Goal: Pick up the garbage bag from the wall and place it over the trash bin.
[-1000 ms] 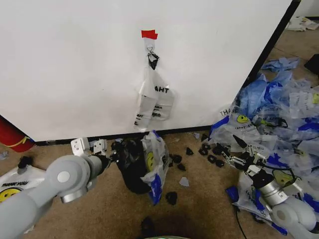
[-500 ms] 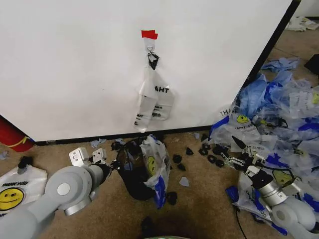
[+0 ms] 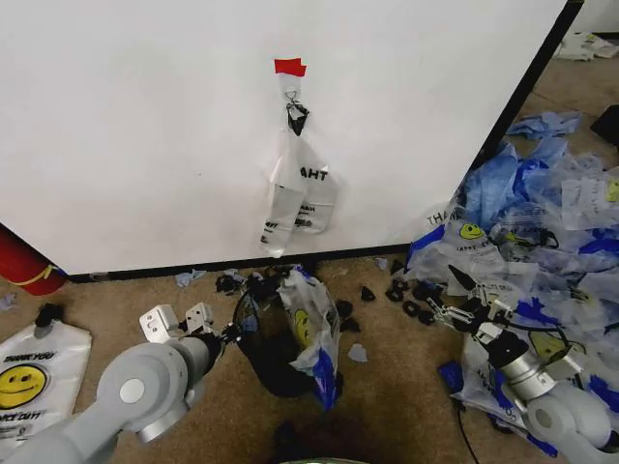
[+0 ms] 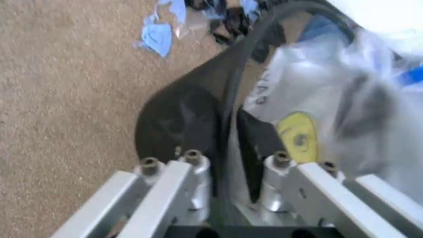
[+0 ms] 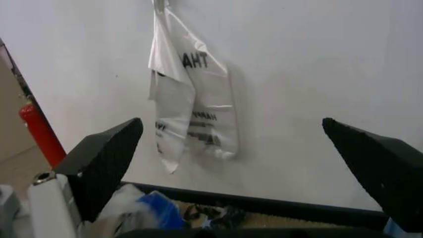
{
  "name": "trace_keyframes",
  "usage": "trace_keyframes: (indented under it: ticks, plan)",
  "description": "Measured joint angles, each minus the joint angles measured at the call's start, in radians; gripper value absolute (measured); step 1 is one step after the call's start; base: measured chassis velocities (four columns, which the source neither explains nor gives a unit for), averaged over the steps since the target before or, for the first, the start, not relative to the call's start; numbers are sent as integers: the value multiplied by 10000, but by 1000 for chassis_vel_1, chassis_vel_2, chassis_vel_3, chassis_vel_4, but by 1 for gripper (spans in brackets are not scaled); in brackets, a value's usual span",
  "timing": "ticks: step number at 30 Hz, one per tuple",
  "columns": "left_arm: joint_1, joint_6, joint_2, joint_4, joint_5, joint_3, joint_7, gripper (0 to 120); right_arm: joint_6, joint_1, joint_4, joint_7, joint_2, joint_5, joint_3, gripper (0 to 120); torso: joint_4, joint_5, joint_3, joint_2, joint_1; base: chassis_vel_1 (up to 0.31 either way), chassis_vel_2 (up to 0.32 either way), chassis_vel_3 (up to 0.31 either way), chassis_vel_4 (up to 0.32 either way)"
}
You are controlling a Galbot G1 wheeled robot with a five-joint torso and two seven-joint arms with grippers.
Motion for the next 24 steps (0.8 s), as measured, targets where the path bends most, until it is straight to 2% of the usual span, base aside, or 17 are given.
trace_keyframes:
  ticks: [4, 7, 9, 10, 13, 14, 16, 20, 21, 24]
  plan:
    - [91, 45, -225, 58, -13, 38, -95, 38, 0, 19, -7, 0, -62, 10, 7, 100, -3, -5, 0, 0, 1, 0, 0, 0, 0]
    - [208, 50, -255, 59, 134, 32, -137, 44, -1, 29, -8, 8, -104, 35, 19, 100, -2, -5, 0, 0, 1, 0, 0, 0, 0]
    - [260, -4, -239, 45, 389, -48, -154, 52, -23, 45, 3, 25, -118, 111, 17, 100, -2, -6, 0, 0, 1, 0, 0, 0, 0]
    - [290, -28, -203, 10, 485, -122, -158, 59, -49, 41, 50, 31, -118, 248, -17, 100, -3, -6, 1, 0, 1, 0, 0, 0, 0]
    - [407, -81, -75, -49, 950, -302, -65, 69, -180, 10, 209, -99, -136, 867, -178, 100, -2, -5, 0, 0, 1, 0, 0, 0, 0]
    - [407, -81, -75, -49, 950, -302, -65, 69, -180, 10, 209, -99, -136, 867, -178, 100, -2, -5, 0, 0, 1, 0, 0, 0, 0]
    - [376, -118, 20, -143, 1039, -536, -1, 79, -323, -29, 380, -89, -233, 1450, -379, 100, -1, -6, 0, 0, 1, 0, 0, 0, 0]
    - [9, -81, 352, -186, 1148, -998, 190, 94, -1133, -344, 1568, 1304, -804, 3477, -910, 100, -7, -8, 0, 0, 1, 0, 0, 0, 0]
    - [9, -81, 352, -186, 1148, -998, 190, 94, -1133, -344, 1568, 1304, -804, 3477, -910, 100, -7, -8, 0, 0, 1, 0, 0, 0, 0]
    - [-278, -90, 770, 106, 1734, -1107, 692, 100, -1814, -354, 2621, 2726, -1681, 4520, -1394, 100, 3, -4, 0, 0, 1, 0, 0, 0, 0]
